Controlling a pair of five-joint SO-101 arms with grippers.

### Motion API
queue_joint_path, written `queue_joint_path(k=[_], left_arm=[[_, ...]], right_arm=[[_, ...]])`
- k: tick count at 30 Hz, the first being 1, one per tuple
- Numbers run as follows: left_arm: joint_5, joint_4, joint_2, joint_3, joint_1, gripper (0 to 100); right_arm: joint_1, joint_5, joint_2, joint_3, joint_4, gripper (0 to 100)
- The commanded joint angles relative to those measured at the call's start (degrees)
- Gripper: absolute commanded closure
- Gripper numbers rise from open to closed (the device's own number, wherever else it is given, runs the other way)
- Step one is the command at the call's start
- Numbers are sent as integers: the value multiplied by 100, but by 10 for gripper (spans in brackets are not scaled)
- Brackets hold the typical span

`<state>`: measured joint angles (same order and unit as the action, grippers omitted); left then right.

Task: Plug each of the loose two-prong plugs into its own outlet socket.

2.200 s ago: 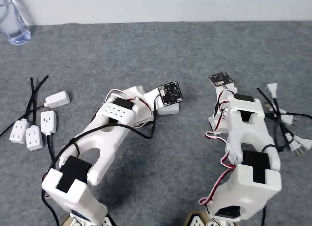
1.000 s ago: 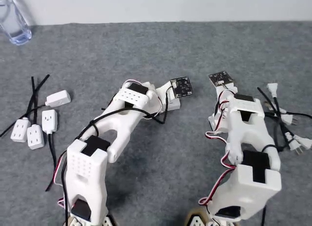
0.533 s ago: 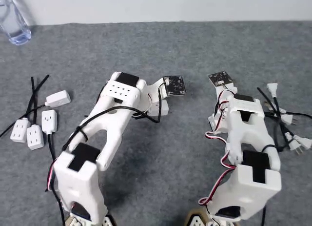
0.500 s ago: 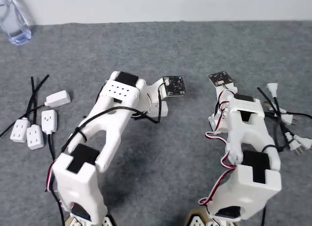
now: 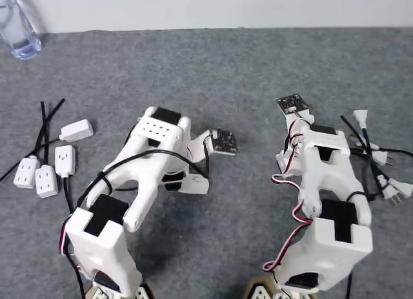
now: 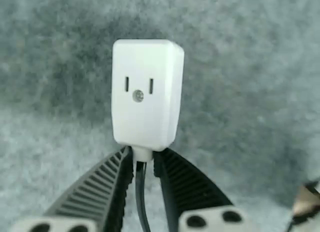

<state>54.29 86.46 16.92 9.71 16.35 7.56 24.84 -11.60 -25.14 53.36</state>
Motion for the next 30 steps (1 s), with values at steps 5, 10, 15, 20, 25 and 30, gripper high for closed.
queue_joint_path(k=[5,10,15,20,25,30], left_arm=[[114,-9,-352,-57,-53,651],[220,844,-659,-708,-88,679],[193,1064,-1363,-400,255,700],[193,-264,-1793,1015,501,709],[176,-1187,-1987,1895,791,709],[-431,-1881,-1943,2018,905,709]], right_arm=[[-92,-18,198,9,-92,707],[-92,-9,198,9,-92,707],[-92,-9,198,9,-92,707],[-84,-9,198,9,-92,707],[-84,-9,207,9,-92,707],[-84,-9,207,9,-92,707]])
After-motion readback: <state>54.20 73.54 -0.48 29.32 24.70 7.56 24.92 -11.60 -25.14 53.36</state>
